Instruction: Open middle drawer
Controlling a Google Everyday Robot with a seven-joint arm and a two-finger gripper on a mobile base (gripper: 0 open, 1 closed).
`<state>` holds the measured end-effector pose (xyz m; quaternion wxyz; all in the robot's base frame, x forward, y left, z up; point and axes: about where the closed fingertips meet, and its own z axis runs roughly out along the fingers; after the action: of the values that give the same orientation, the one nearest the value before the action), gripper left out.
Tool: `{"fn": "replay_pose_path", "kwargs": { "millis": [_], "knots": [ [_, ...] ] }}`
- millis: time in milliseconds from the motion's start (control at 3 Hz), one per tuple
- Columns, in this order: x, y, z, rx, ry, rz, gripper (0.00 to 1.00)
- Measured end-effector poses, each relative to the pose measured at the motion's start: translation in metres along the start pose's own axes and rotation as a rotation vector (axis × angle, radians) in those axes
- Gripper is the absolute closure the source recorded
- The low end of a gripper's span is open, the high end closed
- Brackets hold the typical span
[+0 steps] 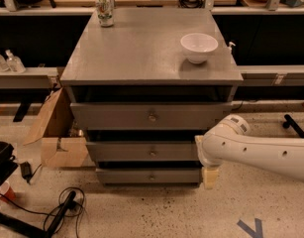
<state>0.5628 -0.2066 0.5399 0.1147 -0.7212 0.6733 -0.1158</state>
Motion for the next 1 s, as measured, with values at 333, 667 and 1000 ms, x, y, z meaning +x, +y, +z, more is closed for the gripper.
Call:
{"fn": "replay_pose_path", "kwargs": {
  "millis": [333, 667, 1000],
  "knots": [
    [0.000, 0.000, 0.000, 0.000, 0.000, 0.000, 0.00],
    [-0.004, -0.009, 0.013, -0.016, 0.004, 0.011, 0.00],
    [-0.008, -0.023, 0.033, -0.040, -0.011, 0.020, 0.00]
  ]
}}
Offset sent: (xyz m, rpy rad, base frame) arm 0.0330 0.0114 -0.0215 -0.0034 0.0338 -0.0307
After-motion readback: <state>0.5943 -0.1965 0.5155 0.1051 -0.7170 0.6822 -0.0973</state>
